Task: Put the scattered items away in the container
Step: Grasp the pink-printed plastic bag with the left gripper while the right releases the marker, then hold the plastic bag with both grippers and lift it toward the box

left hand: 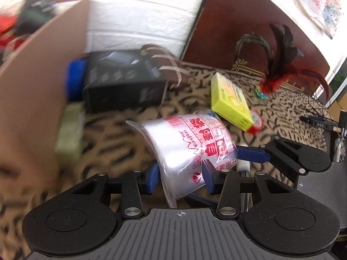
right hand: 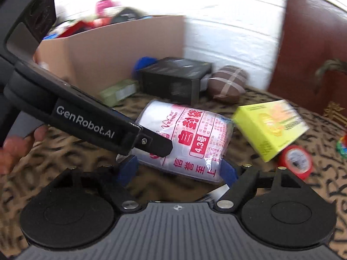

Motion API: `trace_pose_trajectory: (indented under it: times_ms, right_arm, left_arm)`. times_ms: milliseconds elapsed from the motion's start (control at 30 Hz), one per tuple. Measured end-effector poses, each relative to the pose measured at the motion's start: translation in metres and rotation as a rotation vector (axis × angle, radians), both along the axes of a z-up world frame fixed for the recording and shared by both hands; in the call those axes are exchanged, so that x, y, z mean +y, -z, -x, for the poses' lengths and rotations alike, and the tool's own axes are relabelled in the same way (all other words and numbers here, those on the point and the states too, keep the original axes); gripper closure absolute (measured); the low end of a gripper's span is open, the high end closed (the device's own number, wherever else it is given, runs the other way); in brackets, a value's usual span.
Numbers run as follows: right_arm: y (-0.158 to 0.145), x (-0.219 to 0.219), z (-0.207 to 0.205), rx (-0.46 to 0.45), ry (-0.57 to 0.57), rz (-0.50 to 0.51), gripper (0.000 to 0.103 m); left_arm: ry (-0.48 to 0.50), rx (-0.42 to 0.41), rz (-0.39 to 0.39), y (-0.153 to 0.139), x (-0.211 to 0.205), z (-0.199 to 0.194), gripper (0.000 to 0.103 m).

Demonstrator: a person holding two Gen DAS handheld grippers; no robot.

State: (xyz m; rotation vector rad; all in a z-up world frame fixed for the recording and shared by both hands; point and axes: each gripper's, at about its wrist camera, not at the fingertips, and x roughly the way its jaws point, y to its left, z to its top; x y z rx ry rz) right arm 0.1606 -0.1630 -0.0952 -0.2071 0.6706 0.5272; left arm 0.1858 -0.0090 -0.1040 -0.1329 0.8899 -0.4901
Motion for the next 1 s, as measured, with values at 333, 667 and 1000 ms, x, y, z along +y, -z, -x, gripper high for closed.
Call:
trace_pose_trajectory:
  times_ms: [333,667,1000]
  right_arm:
    - [-0.007,0.040,0.120,0.076,-0.133,-0.062,0.016]
    - [-0.018,0.043,0.162,0.100,-0.105,-0.057,0.020]
    - [-0.011,0.060,0.159,0.096,-0.161,0.011,0.029]
  left_arm:
    - [-0.016,0.050,0.025,0.000,0.060,0.116,0.035]
    - [-0.134,0.091,0.169,0.001,0.113,0.149,0.022]
    - [-0.066,0.095,0.174,0.006,0.104,0.140,0.036]
